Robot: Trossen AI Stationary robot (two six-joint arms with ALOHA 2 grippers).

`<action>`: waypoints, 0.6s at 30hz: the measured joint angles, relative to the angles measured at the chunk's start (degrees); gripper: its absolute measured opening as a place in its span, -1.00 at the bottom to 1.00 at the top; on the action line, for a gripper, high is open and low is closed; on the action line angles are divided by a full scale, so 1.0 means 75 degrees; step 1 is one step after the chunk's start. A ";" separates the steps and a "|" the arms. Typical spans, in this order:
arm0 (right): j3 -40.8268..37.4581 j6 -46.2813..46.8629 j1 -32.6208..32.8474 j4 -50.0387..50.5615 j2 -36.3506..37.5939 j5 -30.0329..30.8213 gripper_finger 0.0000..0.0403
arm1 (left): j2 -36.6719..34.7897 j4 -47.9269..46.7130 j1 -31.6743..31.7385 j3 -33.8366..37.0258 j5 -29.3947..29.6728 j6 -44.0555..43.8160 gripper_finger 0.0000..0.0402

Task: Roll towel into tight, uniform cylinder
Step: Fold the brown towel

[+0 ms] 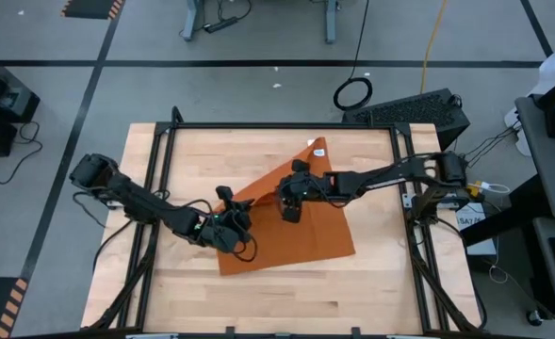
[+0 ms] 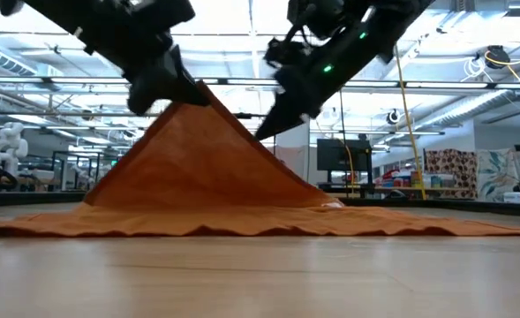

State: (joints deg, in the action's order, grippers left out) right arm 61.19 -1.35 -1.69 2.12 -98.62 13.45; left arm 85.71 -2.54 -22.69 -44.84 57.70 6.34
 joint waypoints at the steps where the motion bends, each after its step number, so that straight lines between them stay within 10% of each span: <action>1: -0.0003 -0.0102 0.0000 0.0391 0.0180 0.0006 -0.38 | -0.0109 -0.0121 -0.0018 0.0000 -0.0004 -0.0006 -0.99; 11: -0.0046 -0.1015 -0.0777 0.2770 0.1047 0.0740 -0.05 | -0.0591 -0.0433 -0.0064 0.0000 -0.0078 -0.0004 -0.99; 18: -0.0349 -0.1861 -0.2671 0.1936 0.1050 -0.1068 0.03 | -0.0594 -0.0618 -0.0022 0.0003 -0.0373 -0.0198 -1.00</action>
State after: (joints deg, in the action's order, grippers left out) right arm 58.57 -15.31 -21.72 16.63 -90.74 5.44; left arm 81.25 -7.18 -22.85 -44.82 54.90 4.85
